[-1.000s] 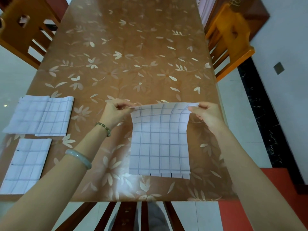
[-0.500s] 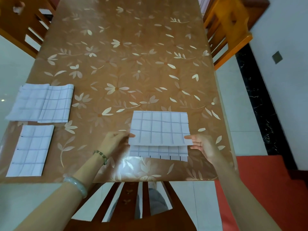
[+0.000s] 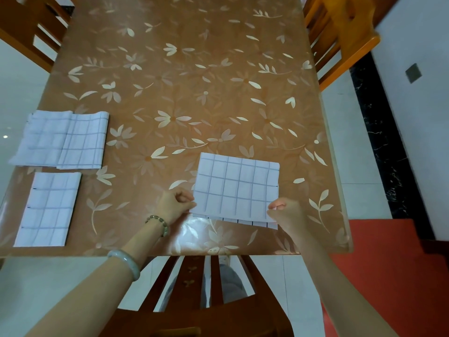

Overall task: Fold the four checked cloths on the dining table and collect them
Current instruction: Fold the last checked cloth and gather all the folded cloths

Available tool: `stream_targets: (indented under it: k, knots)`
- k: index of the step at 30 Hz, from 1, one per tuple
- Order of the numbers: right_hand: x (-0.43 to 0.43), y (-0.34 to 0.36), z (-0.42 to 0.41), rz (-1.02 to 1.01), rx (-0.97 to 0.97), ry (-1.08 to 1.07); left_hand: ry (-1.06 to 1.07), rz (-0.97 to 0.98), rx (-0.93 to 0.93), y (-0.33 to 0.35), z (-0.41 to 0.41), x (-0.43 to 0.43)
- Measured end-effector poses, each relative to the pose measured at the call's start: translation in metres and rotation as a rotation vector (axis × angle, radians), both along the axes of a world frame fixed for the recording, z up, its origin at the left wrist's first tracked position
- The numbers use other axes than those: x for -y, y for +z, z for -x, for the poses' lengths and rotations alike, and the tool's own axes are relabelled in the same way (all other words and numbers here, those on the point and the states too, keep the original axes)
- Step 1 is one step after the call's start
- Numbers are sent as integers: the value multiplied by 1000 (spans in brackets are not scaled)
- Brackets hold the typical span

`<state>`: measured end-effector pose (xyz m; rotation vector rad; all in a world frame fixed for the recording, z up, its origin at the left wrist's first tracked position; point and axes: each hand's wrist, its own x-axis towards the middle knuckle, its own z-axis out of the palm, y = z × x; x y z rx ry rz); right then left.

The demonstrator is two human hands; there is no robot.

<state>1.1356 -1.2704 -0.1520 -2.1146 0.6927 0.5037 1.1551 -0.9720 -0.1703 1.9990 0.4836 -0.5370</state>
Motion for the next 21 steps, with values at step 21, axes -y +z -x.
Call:
stream_targets:
  k: [21]
  knots:
    - [-6,-4,20,77,59,61,-36,-73,29,-1,3,15]
